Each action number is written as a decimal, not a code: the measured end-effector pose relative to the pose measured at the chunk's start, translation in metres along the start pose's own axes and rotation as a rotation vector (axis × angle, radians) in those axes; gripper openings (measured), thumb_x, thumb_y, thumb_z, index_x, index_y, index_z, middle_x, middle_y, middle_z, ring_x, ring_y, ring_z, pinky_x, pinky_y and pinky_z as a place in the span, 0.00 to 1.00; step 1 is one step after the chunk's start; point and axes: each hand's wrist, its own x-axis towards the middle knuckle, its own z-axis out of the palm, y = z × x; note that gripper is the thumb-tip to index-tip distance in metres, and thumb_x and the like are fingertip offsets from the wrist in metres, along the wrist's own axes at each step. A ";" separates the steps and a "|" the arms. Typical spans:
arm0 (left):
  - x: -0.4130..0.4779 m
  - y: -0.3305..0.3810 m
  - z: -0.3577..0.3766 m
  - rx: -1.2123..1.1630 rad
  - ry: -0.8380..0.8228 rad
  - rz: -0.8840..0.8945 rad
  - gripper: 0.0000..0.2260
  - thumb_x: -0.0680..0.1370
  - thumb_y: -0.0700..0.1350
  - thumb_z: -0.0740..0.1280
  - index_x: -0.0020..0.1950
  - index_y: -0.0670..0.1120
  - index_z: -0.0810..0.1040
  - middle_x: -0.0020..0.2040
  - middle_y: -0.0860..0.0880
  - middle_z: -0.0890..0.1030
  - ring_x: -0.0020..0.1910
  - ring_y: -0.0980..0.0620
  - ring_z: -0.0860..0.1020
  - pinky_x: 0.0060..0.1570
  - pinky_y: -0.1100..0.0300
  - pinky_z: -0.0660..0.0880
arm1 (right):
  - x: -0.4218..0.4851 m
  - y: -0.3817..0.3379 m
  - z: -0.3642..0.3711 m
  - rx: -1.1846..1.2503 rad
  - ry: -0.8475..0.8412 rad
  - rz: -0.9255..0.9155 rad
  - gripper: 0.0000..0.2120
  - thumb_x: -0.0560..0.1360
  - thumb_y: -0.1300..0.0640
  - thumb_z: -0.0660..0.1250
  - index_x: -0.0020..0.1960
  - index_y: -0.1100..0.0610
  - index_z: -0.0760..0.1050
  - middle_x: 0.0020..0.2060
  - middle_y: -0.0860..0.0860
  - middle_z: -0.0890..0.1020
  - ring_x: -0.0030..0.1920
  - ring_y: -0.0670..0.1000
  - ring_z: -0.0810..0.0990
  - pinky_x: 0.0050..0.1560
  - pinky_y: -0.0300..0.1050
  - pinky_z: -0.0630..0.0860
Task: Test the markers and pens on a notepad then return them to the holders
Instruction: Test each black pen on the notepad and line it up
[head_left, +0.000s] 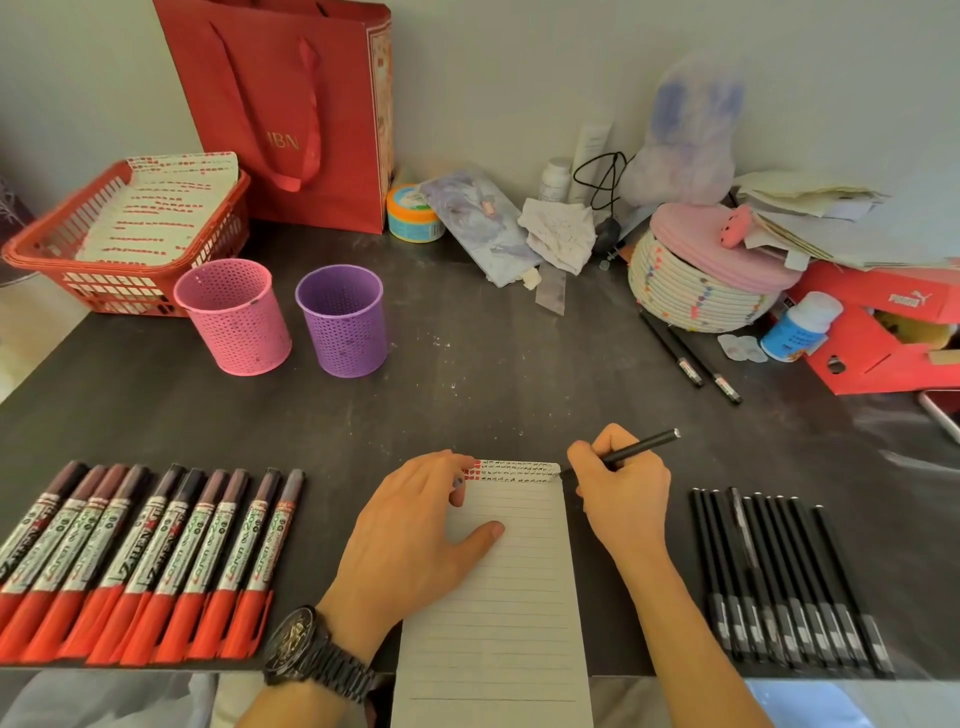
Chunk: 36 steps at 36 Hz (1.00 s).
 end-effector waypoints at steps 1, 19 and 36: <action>0.000 0.000 0.000 0.000 -0.001 0.001 0.16 0.71 0.70 0.62 0.45 0.61 0.62 0.62 0.67 0.71 0.64 0.63 0.69 0.58 0.67 0.63 | 0.000 0.000 -0.001 0.025 0.013 0.006 0.15 0.75 0.59 0.69 0.32 0.54 0.70 0.23 0.54 0.76 0.24 0.54 0.76 0.27 0.48 0.75; -0.007 0.010 -0.014 -0.078 0.132 0.088 0.11 0.83 0.56 0.51 0.46 0.56 0.68 0.42 0.61 0.68 0.43 0.58 0.68 0.42 0.63 0.64 | -0.037 -0.022 -0.010 0.747 -0.311 0.171 0.11 0.76 0.57 0.64 0.50 0.60 0.83 0.40 0.61 0.83 0.31 0.54 0.77 0.30 0.43 0.75; -0.005 0.000 -0.006 -0.098 0.161 0.082 0.14 0.81 0.59 0.57 0.63 0.60 0.76 0.57 0.65 0.74 0.55 0.63 0.74 0.51 0.66 0.75 | -0.050 -0.012 -0.008 0.686 -0.262 0.090 0.11 0.80 0.69 0.61 0.45 0.60 0.80 0.36 0.62 0.83 0.30 0.53 0.79 0.29 0.40 0.76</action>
